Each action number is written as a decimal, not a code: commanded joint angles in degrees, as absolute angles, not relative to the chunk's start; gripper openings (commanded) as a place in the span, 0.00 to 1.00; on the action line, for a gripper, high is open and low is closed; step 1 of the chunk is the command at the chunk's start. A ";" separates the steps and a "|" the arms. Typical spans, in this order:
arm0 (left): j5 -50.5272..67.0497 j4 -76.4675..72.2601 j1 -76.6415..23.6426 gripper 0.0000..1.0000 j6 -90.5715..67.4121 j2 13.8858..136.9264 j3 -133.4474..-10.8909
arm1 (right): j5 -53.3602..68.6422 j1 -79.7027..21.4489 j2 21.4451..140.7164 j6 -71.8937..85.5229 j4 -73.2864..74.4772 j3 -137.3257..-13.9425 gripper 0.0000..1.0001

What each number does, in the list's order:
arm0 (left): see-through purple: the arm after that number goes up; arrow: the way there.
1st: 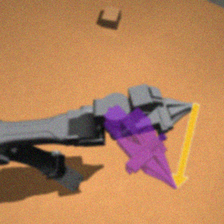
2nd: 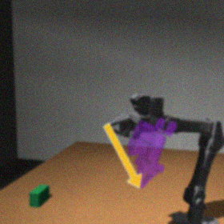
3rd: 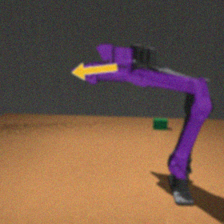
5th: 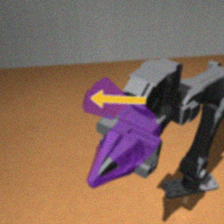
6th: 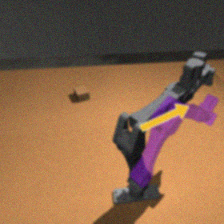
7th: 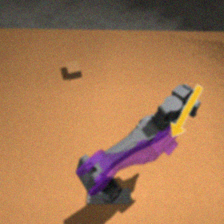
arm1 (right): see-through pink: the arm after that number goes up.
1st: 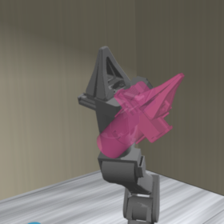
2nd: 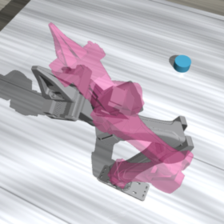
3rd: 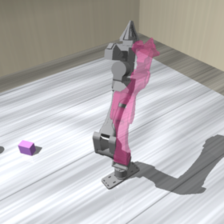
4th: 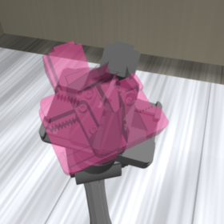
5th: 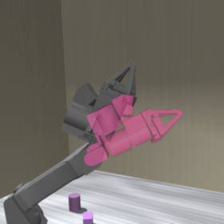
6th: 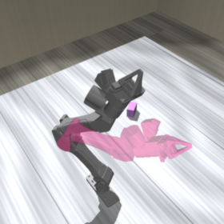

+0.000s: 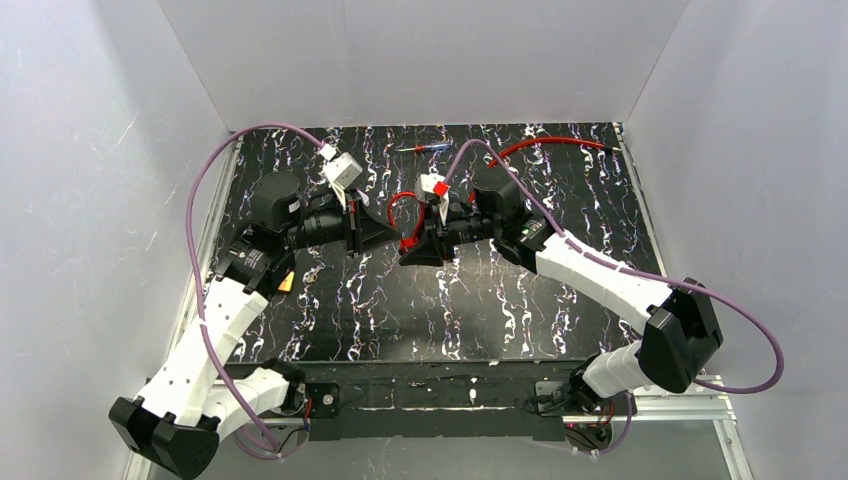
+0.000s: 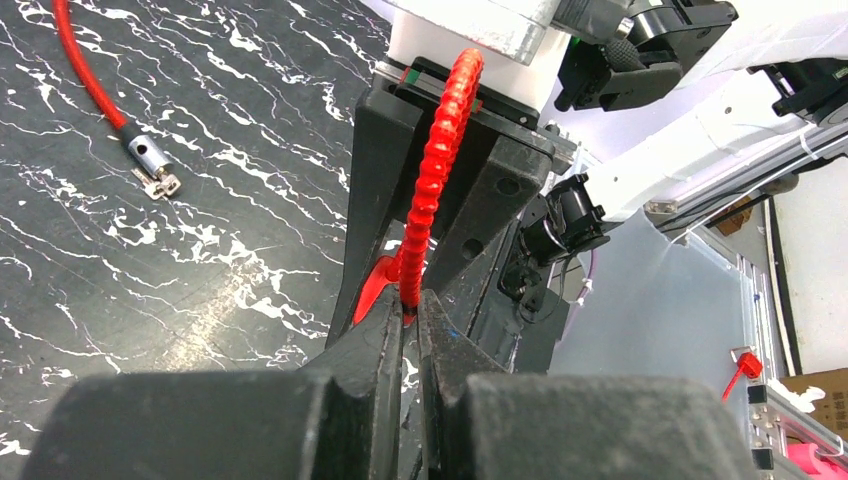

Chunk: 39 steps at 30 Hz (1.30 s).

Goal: Lock with the key
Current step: Lock the lock.

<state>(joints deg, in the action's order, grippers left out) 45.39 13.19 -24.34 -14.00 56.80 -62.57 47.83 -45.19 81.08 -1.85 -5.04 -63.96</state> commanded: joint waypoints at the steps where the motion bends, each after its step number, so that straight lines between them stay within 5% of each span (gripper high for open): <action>1: 45.98 9.53 -24.68 0.00 -15.46 55.26 -61.51 | 52.39 -45.62 81.56 -0.70 -10.86 -65.11 0.01; 39: 49.27 9.67 -22.42 0.00 -17.33 56.62 -58.52 | 50.08 -45.62 80.46 -5.52 -5.06 -64.16 0.01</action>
